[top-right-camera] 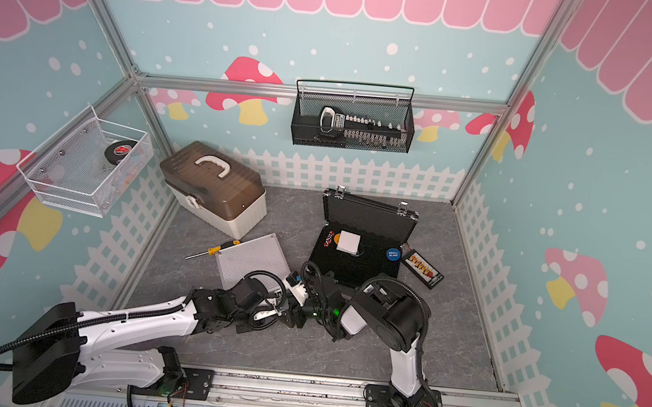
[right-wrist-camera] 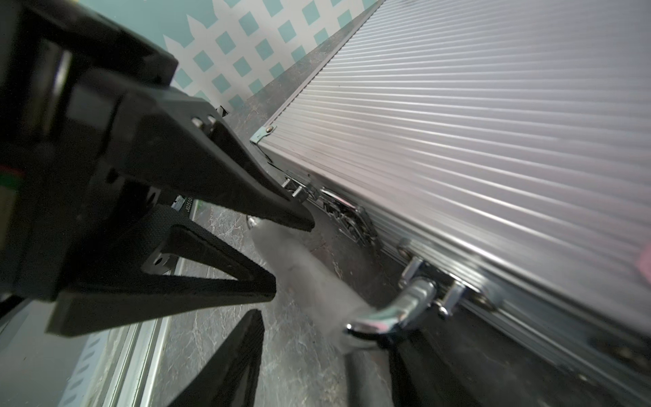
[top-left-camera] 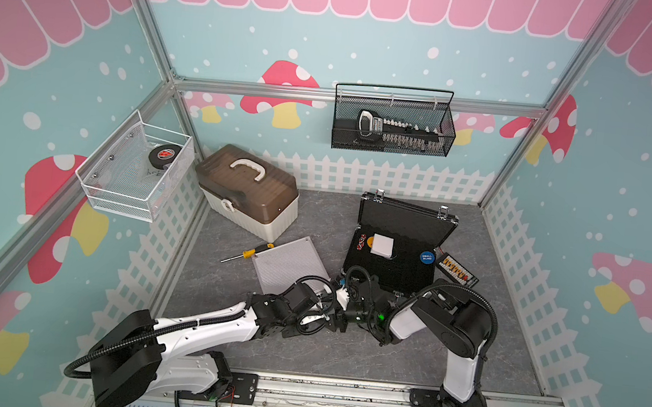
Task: Open the poker set cases
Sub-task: Pick up the poker set case from the center of the board, then open the fastener on the poker set case.
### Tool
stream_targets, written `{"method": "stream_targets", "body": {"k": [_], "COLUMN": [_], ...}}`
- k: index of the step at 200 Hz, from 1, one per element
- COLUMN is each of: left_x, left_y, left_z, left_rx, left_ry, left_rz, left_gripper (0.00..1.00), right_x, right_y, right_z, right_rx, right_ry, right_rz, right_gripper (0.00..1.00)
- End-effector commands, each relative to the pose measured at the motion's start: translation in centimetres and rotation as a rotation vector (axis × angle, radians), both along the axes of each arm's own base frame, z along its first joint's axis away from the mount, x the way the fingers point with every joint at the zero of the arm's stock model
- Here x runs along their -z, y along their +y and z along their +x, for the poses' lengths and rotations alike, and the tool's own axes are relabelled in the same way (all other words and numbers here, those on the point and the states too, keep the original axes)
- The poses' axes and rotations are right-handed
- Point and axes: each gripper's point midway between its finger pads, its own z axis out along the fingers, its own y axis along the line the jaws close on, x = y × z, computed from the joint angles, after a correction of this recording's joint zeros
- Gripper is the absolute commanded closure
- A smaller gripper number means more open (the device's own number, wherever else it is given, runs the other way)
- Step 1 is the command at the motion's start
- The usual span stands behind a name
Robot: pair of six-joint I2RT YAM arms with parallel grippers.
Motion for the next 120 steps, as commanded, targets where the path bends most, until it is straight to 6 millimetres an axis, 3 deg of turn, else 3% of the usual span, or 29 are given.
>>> {"method": "stream_targets", "body": {"k": [1,17,30,35,86,120], "left_x": [0.1,-0.2,-0.4,-0.5,-2.0,-4.7], "left_y": [0.3,0.4,0.7,0.7,1.2,1.4], "left_z": [0.3,0.6,0.9,1.0,1.6,1.9], "left_rx": [-0.017,-0.024,-0.031,-0.034,-0.046,-0.039], "left_ry": [0.015,0.003,-0.010,-0.016,-0.072,-0.158], "left_rz": [0.016,0.017,0.020,0.021,0.026,-0.042], "left_gripper": [0.66,0.70,0.81,0.84,0.95,1.00], "right_x": [-2.4,-2.3,-2.1,-3.3,-4.2,-4.8], "right_y": [0.5,0.3,0.1,0.0,-1.1,-2.6], "right_z": [-0.1,0.0,0.0,0.0,-0.2,1.2], "right_rx": [-0.025,-0.020,-0.013,-0.013,-0.001,0.058], "right_ry": [-0.050,-0.048,-0.041,-0.060,-0.087,-0.287], "right_rz": [0.078,0.080,0.076,0.097,0.053,-0.083], "right_gripper": [0.44,0.44,0.44,0.44,0.44,0.43]}}
